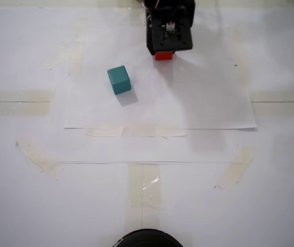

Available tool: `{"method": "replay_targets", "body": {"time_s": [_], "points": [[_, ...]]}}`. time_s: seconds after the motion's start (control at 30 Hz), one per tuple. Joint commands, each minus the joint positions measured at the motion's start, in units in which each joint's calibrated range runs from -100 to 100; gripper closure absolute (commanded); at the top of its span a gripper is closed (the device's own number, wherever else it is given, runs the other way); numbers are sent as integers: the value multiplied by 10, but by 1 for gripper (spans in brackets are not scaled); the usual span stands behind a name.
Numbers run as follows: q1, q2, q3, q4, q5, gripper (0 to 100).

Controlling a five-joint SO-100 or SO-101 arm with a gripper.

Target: Put the red cube on the top of the blue cube.

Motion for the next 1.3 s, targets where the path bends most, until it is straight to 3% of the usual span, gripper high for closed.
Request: {"method": "replay_targets", "body": {"time_s": [0.0,0.53,1.27], "points": [[18,5,-109,62,31,88],[79,76,-381,227,110,89],[156,189,-522,223,132,89]]}}
